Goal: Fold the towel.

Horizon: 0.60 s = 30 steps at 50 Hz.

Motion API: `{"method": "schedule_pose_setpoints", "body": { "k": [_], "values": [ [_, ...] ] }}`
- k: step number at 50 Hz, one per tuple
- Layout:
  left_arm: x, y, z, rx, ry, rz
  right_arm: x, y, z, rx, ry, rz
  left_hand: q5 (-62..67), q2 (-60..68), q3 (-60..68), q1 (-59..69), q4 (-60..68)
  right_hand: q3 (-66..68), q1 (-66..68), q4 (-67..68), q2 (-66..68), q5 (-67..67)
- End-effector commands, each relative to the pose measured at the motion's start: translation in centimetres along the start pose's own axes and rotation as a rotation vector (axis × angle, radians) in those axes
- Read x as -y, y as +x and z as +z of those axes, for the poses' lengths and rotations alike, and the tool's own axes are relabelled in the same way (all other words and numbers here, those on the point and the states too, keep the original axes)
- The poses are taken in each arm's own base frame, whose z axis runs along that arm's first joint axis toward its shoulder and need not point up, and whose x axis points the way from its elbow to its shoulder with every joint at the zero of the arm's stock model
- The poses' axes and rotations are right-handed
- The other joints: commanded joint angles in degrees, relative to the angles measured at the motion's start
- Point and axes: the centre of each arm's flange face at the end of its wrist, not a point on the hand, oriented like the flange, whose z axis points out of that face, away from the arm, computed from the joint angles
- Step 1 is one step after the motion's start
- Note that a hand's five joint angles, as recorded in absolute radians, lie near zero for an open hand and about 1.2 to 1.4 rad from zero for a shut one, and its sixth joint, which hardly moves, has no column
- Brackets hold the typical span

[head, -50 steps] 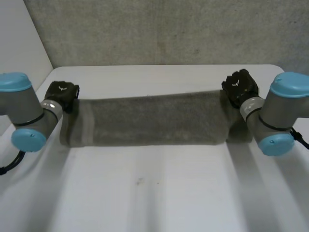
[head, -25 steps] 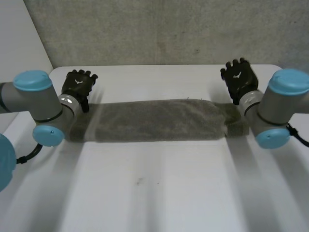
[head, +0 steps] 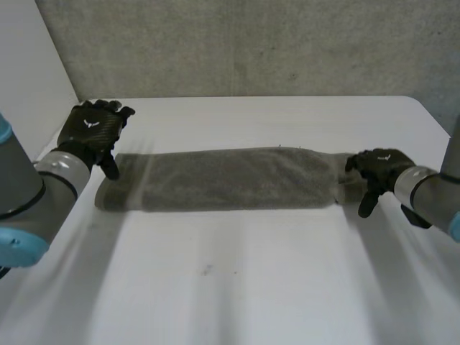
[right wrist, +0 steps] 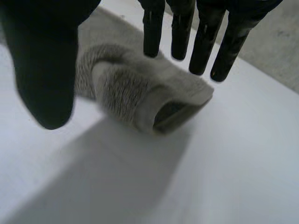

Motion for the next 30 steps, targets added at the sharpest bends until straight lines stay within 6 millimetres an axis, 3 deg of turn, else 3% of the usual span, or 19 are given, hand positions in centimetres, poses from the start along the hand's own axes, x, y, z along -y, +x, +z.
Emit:
{"method": "schedule_pose_setpoints", "body": {
  "k": [1,4,5,6,7,8,12,14,15,16,17,19,20,22,26,28,29,30],
  "values": [
    [-1.1,0.6,-1.0,-0.003,-0.005,-0.057,-2.6,-0.4,3.0,-0.015,0.039,-0.014,-1.64,0.55,0.50,0.26,0.43,13.03,15.71,12.99,12.83,13.12],
    [-1.6,0.8,-1.2,-0.007,-0.017,-0.069,-3.3,-0.5,3.8,-0.020,0.039,-0.018,-1.64,0.55,0.50,0.26,0.43,21.61,24.29,21.57,21.41,21.70],
    [-1.6,0.8,-1.2,-0.007,-0.017,-0.069,-3.5,-0.5,4.2,-0.020,0.041,-0.020,-1.64,0.55,0.50,0.26,0.43,29.77,32.45,29.73,29.57,29.86],
    [-1.7,0.8,-1.2,-0.006,-0.020,-0.069,-3.7,-0.3,4.5,-0.031,0.046,-0.026,-1.64,0.55,0.50,0.26,0.43,48.50,51.18,48.46,48.30,48.59],
    [-1.8,0.7,-1.2,-0.006,-0.024,-0.070,-3.7,-0.3,4.5,-0.031,0.046,-0.027,-1.64,0.55,0.50,0.26,0.43,48.69,51.37,48.65,48.49,48.78],
    [-1.8,0.7,-1.2,-0.006,-0.024,-0.070,-3.6,0.3,4.9,-0.055,0.061,-0.032,-1.64,0.55,0.50,0.26,0.43,60.12,62.80,60.08,59.93,60.21],
    [-2.0,0.6,-1.3,-0.003,-0.029,-0.072,-3.0,1.6,5.1,-0.112,0.095,-0.079,-1.64,0.55,0.50,0.26,0.43,60.24,62.92,60.20,60.04,60.33],
    [-2.0,0.7,-1.3,-0.003,-0.031,-0.072,-2.7,4.4,5.1,-0.242,0.092,-0.172,-1.64,0.55,0.50,0.26,0.43,60.24,62.92,60.20,60.04,60.33],
    [-2.1,0.7,-1.3,-0.002,-0.033,-0.072,-2.7,4.4,5.1,-0.243,0.092,-0.173,-1.64,0.55,0.50,0.26,0.43,60.24,62.92,60.20,60.04,60.33],
    [-2.1,0.7,-1.3,-0.002,-0.033,-0.072,-2.4,6.6,4.8,-0.336,0.079,-0.232,-1.64,0.55,0.50,0.26,0.43,60.24,62.92,60.20,60.04,60.33],
    [-2.1,0.6,-1.4,-0.001,-0.035,-0.073,-2.3,6.6,4.8,-0.337,0.079,-0.232,-1.64,0.55,0.50,0.26,0.43,60.24,62.92,60.20,60.04,60.33],
    [-2.2,0.6,-1.5,-0.003,-0.039,-0.073,-2.5,10.8,4.1,-0.491,0.017,-0.365,-1.64,0.55,0.50,0.26,0.43,60.24,62.92,60.20,60.04,60.33],
    [-2.3,0.7,-1.5,-0.004,-0.042,-0.074,-2.5,10.8,4.1,-0.492,0.016,-0.366,-1.64,0.55,0.50,0.26,0.43,60.24,62.92,60.20,60.04,60.33],
    [-2.3,0.6,-1.6,-0.002,-0.042,-0.074,-2.6,13.2,3.7,-0.559,-0.026,-0.472,-1.64,0.55,0.50,0.26,0.43,60.24,62.92,60.20,60.04,60.33],
    [-2.3,0.7,-1.7,-0.006,-0.043,-0.074,-1.6,13.4,3.5,-0.567,0.017,-0.488,-1.64,0.55,0.50,0.26,0.43,60.24,62.92,60.20,60.04,60.33],
    [-2.3,0.9,-1.7,-0.009,-0.042,-0.073,1.6,13.0,2.1,-0.575,0.132,-0.464,-1.64,0.55,0.50,0.26,0.43,60.24,62.92,60.20,60.04,60.33],
    [-2.3,1.0,-1.7,-0.012,-0.042,-0.073,1.6,13.0,2.1,-0.575,0.133,-0.464,-1.64,0.55,0.50,0.26,0.43,60.24,62.92,60.20,60.04,60.33],
    [-2.3,1.0,-1.7,-0.012,-0.042,-0.073,3.4,11.6,1.5,-0.546,0.205,-0.451,-1.64,0.55,0.50,0.26,0.43,60.24,62.92,60.20,60.04,60.33]
  ]
}}
